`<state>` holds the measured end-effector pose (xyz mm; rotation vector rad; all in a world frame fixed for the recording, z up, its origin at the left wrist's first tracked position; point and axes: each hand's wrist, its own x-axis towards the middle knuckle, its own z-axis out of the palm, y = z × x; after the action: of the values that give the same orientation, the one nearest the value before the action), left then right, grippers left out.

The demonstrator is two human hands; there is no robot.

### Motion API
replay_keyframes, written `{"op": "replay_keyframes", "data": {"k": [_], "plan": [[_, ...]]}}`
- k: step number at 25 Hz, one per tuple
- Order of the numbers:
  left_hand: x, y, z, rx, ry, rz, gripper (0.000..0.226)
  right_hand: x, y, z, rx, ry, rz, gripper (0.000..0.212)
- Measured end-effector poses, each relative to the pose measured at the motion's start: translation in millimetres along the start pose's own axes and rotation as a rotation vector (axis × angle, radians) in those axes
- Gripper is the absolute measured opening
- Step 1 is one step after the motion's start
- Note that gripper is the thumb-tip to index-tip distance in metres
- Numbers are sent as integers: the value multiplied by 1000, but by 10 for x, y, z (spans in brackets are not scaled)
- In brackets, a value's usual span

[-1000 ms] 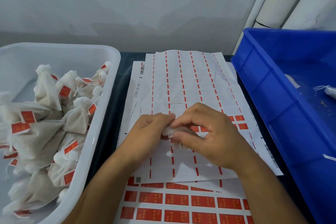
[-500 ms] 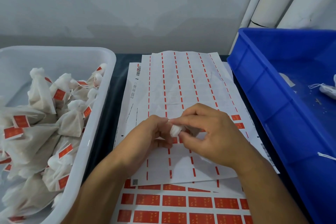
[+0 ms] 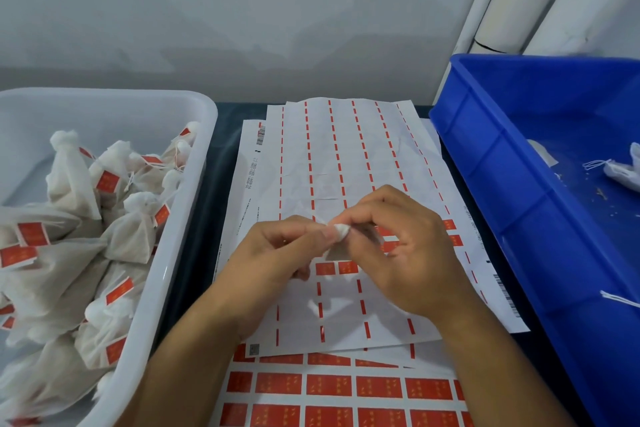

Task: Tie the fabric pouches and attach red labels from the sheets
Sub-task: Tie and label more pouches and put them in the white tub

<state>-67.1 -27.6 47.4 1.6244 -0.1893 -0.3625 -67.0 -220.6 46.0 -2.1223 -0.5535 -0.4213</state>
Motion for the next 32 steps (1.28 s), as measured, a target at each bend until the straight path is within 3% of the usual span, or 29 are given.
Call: {"op": "replay_keyframes", "data": {"k": [10,14,18,25,27,30,32], "plan": [[47,-58,72,35,186,275,27,28,-121,66,244,26,218,9],[40,-82,105,-37,151,220,18,41,-124,60,322,1,285,10],[41,-90,105,-155,130,45,32,49,-107,64,460,-54,381,17],[49,-88,102,-192,196,95,34,53,-88,65,867,-160,620,18],[43,-88,117,-165,205,107,32,44,-80,70,988,-169,656,27],[33,-61,164,-80,259,173,26,34,-51,85,1042,-162,690,43],[41,-79,194,51,362,234,20,32,-37,96,1024,-152,722,41]]}}
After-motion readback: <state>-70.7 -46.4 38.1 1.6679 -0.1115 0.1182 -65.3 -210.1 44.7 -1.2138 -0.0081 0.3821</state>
